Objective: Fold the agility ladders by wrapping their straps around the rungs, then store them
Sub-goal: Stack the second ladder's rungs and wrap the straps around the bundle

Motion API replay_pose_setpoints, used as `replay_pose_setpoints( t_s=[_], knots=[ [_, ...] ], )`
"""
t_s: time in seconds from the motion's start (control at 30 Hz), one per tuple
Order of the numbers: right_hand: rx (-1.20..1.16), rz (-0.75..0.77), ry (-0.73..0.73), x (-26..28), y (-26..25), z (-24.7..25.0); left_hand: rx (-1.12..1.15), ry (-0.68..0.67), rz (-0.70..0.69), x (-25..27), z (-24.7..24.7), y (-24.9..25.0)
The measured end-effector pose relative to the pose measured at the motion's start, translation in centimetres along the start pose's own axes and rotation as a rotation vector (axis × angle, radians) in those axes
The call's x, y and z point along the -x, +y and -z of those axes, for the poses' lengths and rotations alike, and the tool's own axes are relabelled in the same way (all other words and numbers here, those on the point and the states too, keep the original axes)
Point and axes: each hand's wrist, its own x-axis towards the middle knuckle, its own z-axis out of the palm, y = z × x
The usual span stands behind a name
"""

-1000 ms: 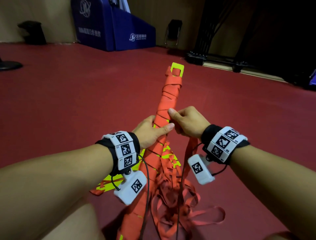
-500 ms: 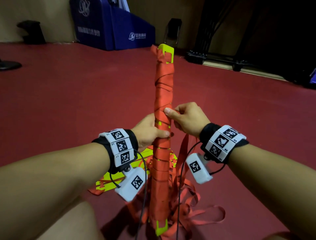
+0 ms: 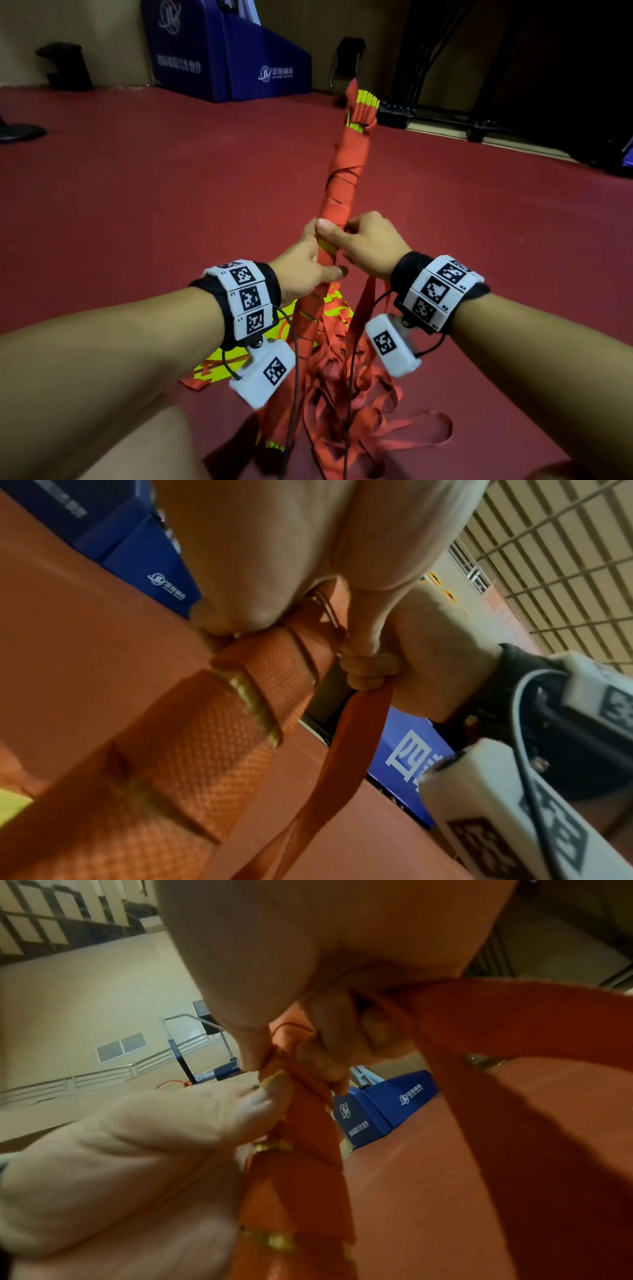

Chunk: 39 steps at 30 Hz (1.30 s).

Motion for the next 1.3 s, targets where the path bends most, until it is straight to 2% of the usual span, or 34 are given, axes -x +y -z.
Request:
replay_pose_setpoints(
  t_s=[0.17,0.27,0.53,0.7,0.83,0.9,1.13,1.23,1.3],
  knots=[
    [-0.137,-0.057,0.019,-0.5,1.1,0.0,0.088,-0.04,0.023,-0.3,0.3,0.1],
    [-0.169,-0.073,0.031,-0.5,1.7,0.3,0.042,-0.027,0.011,-0.3,0.5,0.1],
    [-0.003,-0.093,-0.051,-0.5,1.2,0.2,-0.166,0.088,-0.09,-0.3,1.0,-0.4],
    [-0.053,-0.169,0.015,-1.3,1.7,-0.2,-0.179,0.121,-0.142,-0.3,0.5,-0.2],
    [-0.134,-0.196,0.074,-1.6,2.7,-0.4,-0.048,0.083,-0.101,-0.2,0.0,0.4],
    [-0.134,-0.197,0.086,-1.5,2.9,-0.5,-0.068,0.077,-0.09,-0.2,-0.1,0.4],
    [0.008,-0.281,0.051,-1.2,2.3,-0.9,-0.235,0.184,-0.052,-0.5,-0.2,-0.1],
    [0.088,-0.271,0.011,-1.0,2.0,-0.9,-0.27,0.208,-0.058,-0.5,-0.3,-0.1],
    [0.135,-0.263,-0.024,-0.6,1.6,-0.7,-0.379,0.219,-0.076,-0.4,-0.2,0.0]
  ],
)
